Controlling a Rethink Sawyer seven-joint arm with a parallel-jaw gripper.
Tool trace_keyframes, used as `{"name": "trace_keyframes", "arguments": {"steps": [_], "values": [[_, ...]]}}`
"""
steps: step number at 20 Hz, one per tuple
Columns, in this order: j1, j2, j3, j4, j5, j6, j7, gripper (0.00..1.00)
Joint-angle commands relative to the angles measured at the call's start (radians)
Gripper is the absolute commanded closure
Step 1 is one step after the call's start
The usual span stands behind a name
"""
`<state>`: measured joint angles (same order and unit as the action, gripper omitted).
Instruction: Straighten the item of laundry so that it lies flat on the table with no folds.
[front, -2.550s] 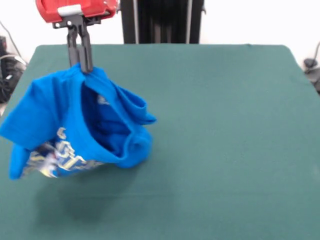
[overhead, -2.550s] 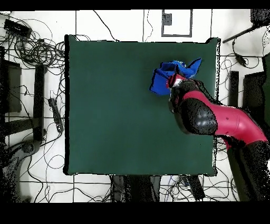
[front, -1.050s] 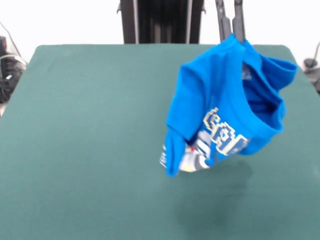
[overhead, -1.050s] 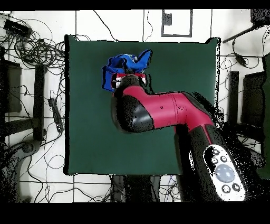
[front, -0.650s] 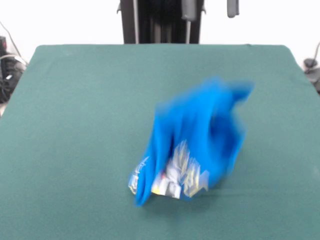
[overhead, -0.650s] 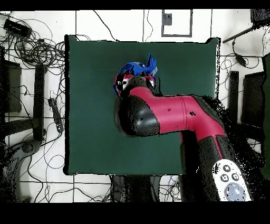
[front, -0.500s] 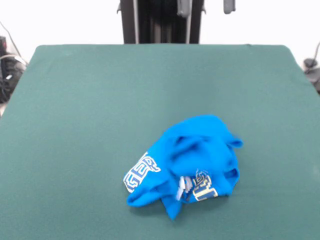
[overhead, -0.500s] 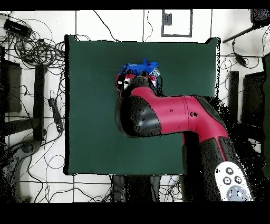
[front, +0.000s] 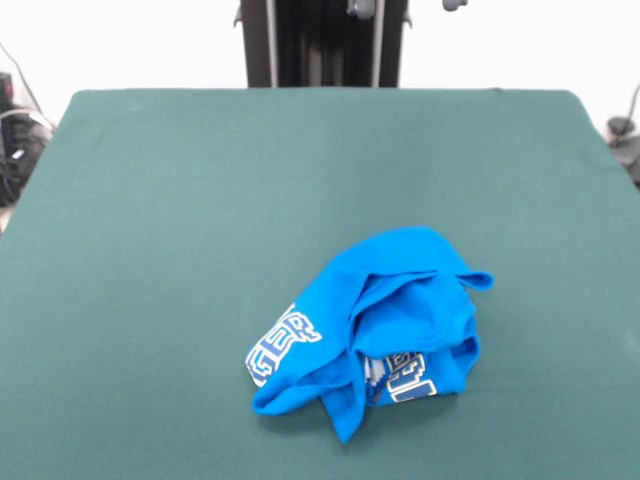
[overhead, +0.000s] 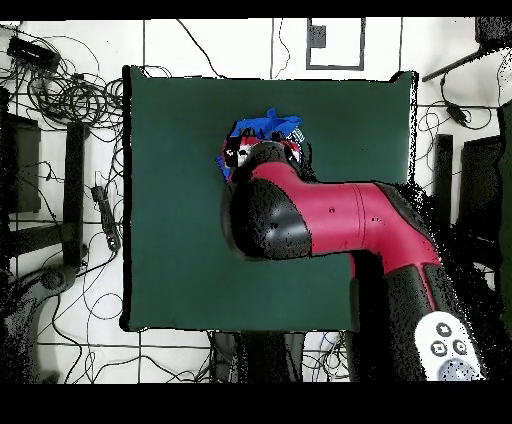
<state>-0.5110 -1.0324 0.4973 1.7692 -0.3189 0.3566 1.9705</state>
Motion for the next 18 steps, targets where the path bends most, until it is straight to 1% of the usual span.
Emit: {"name": "trace_keyframes", "arguments": {"steps": [1, 5, 9, 13, 18], "values": [[0.023, 0.025, 0.008, 0.06, 0.037, 0.148, 0.023, 0.0], [0.034, 0.05, -0.019, 0.041, 0.013, 0.151, 0.028, 0.0], [0.039, 0.083, -0.032, -0.006, 0.001, 0.183, 0.014, 0.0], [0.044, 0.132, -0.049, -0.016, -0.014, 0.153, 0.03, 0.0], [0.08, 0.189, -0.095, -0.03, -0.043, 0.1, 0.066, 0.0]]}}
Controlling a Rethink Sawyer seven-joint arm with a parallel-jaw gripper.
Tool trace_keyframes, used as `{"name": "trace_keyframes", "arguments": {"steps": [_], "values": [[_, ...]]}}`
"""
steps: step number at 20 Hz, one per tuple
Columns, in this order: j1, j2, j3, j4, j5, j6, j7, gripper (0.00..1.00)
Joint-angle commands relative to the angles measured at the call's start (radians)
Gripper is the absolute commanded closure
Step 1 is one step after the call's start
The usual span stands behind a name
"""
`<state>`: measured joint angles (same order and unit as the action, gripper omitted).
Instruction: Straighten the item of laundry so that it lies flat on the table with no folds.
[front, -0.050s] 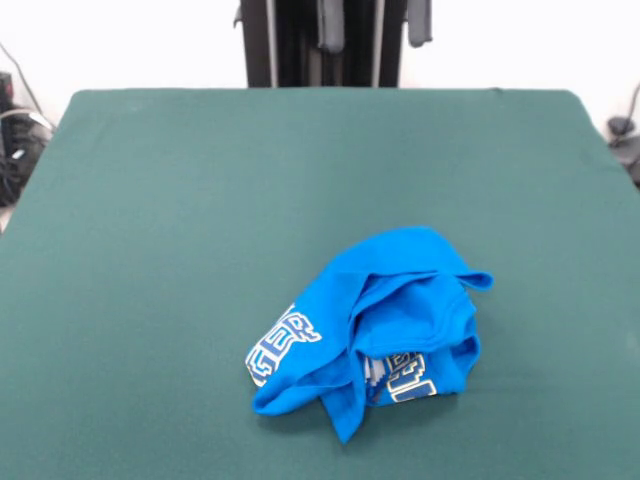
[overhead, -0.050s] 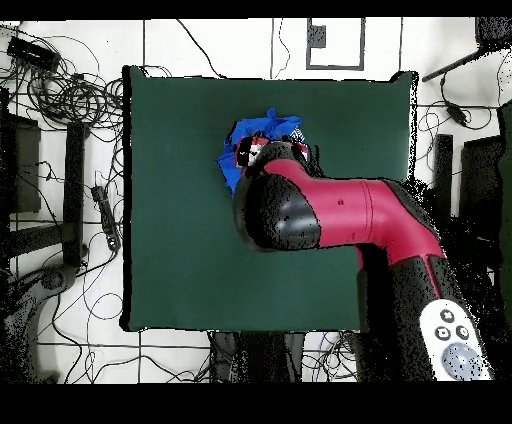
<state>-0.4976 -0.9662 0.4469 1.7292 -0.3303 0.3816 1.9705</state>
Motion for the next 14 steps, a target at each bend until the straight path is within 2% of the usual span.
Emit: {"name": "trace_keyframes", "arguments": {"steps": [1, 9, 14], "values": [[0.075, 0.132, -0.056, 0.01, -0.037, 0.063, 0.074, 0.0], [0.14, 0.166, -0.131, 0.029, -0.04, 0.005, 0.127, 0.0], [0.219, 0.199, -0.206, 0.024, -0.03, -0.047, 0.191, 0.0]]}}
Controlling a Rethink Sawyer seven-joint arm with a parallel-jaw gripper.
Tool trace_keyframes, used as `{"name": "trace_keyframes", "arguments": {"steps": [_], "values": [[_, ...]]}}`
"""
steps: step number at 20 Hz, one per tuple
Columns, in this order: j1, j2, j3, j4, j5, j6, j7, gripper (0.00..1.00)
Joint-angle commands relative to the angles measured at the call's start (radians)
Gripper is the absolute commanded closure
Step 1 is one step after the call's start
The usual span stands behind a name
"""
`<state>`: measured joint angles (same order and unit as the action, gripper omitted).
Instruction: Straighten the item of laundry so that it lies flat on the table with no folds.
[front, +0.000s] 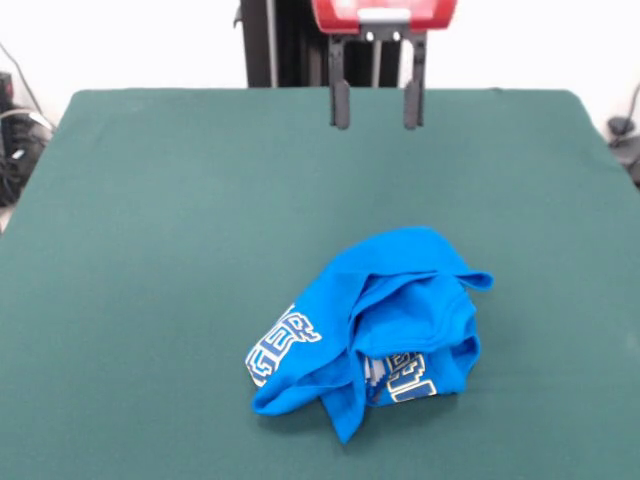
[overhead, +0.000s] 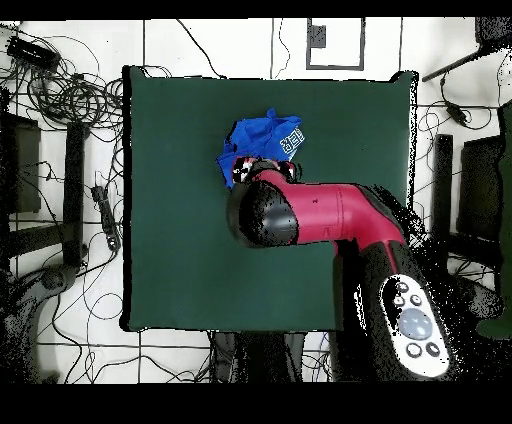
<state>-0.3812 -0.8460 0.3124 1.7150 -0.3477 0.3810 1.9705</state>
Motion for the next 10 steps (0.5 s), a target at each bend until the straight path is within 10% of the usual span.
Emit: {"name": "trace_keyframes", "arguments": {"steps": [1, 10], "values": [[0.119, 0.088, -0.086, 0.037, -0.008, -0.06, 0.204, 0.0], [0.245, 0.191, -0.212, 0.046, 0.055, -0.18, 0.274, 0.0]]}}
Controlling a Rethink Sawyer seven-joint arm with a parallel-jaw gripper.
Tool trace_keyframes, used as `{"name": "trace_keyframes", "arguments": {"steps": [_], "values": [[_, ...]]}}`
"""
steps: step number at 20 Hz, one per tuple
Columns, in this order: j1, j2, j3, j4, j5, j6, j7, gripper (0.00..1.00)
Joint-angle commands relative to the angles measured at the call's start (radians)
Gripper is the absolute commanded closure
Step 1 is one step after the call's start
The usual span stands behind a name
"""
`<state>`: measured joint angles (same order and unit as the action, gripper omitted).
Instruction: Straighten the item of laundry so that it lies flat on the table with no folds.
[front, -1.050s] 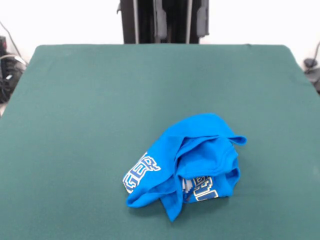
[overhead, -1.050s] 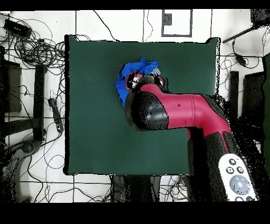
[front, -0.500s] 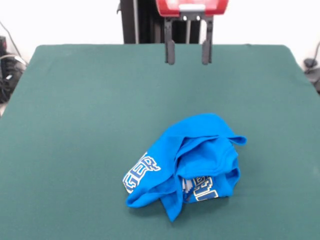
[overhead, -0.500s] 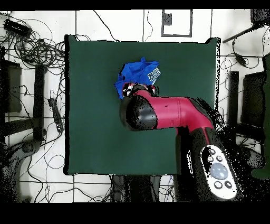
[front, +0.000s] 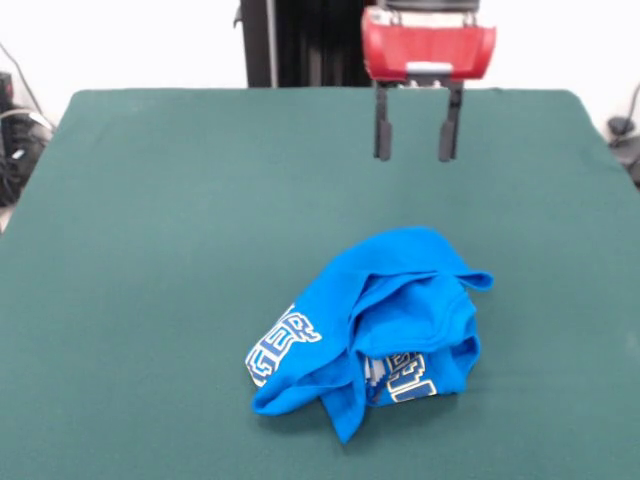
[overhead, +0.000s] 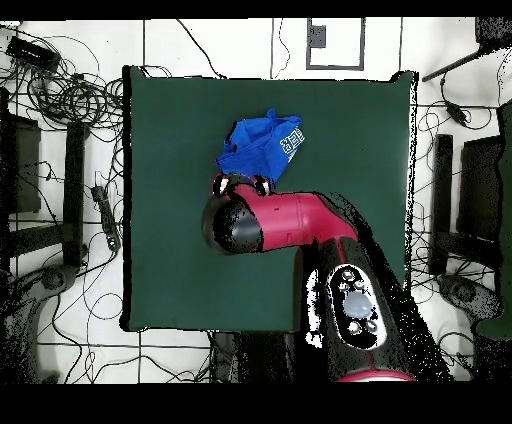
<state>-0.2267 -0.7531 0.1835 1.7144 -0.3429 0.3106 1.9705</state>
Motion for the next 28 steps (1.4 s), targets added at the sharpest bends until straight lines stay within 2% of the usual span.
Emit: {"name": "trace_keyframes", "arguments": {"steps": [1, 5, 7, 12, 15, 22, 28], "values": [[0.095, 0.107, -0.091, 0.045, 0.055, -0.122, 0.272, 0.0], [0.073, 0.138, -0.074, 0.048, 0.088, -0.153, 0.237, 0.0], [0.071, 0.124, -0.077, 0.035, 0.101, -0.124, 0.214, 0.0], [0.029, 0.079, -0.029, -0.079, 0.159, 0.129, 0.099, 0.0], [0.015, 0.074, -0.011, -0.144, 0.178, 0.235, 0.052, 0.0], [0.013, 0.067, -0.003, -0.152, 0.181, 0.275, 0.061, 0.0], [0.03, 0.097, -0.006, -0.223, 0.176, 0.329, 0.064, 0.0]]}}
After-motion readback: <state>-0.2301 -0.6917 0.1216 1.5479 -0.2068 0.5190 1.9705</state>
